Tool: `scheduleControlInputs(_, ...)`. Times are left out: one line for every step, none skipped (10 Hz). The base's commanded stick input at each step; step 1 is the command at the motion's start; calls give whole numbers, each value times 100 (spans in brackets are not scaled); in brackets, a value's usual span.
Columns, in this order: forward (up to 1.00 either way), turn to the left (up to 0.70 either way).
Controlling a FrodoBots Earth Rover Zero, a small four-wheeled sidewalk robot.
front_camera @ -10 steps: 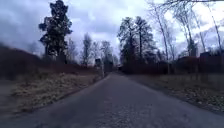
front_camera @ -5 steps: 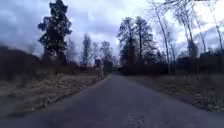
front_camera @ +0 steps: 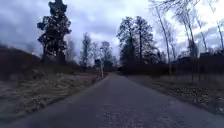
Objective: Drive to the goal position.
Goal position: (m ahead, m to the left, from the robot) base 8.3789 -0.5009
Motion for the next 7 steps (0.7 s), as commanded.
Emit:
scheduleControlInputs(50, 0)
scheduleControlInputs(50, 0)
scheduleControlInputs(50, 0)
scheduleControlInputs(50, 0)
scheduleControlInputs(50, 0)
scheduleControlInputs(50, 0)
scheduleControlInputs(50, 0)
